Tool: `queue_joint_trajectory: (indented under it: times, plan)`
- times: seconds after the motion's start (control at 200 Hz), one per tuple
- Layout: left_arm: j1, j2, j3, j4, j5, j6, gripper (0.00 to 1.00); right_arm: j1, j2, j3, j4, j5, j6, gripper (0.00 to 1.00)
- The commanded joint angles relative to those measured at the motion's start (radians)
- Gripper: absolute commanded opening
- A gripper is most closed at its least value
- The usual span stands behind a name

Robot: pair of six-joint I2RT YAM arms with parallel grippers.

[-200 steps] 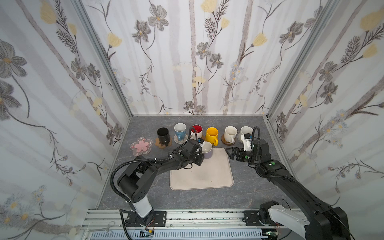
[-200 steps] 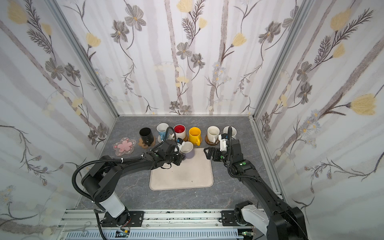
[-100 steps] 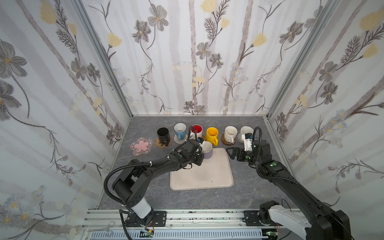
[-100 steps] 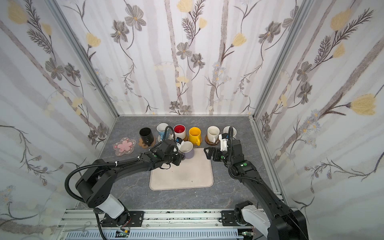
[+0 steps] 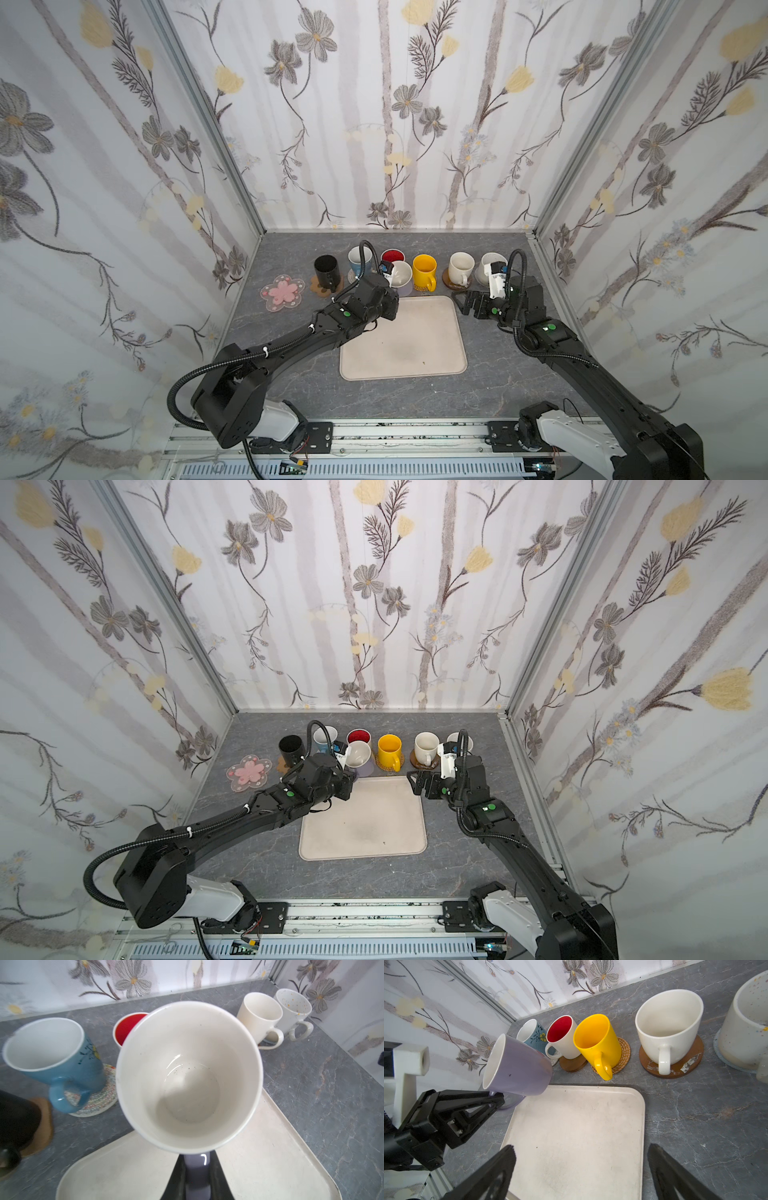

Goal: Place cups on coasters
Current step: Pick up the cup from the tray.

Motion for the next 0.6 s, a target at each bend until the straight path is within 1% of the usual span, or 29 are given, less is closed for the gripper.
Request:
queue_joint_trajectory:
  times: [0.0,0.225,0.24,0.29,0.595]
  plan:
    - [0.015,-0.055,0.024,0.040,-0.116,-0.025,0.00,0.016,0.010,0.051,0.018,-0.016,-0.019,1.00]
    - [0.140,-0.125,0.051,-0.023,-0.111,-0.076,0.00,0.056,0.078,0.158,0.004,-0.012,-0.025,1.00]
    - [0.149,-0.149,0.051,-0.027,-0.111,-0.079,0.00,0.059,0.083,0.164,0.005,-0.011,-0.025,1.00]
    - [0.178,-0.165,0.049,-0.034,-0.114,-0.088,0.00,0.068,0.100,0.185,0.007,-0.010,-0.025,1.00]
    - [0.342,-0.190,0.042,-0.066,-0.125,-0.121,0.00,0.124,0.236,0.302,0.040,-0.025,-0.019,1.00]
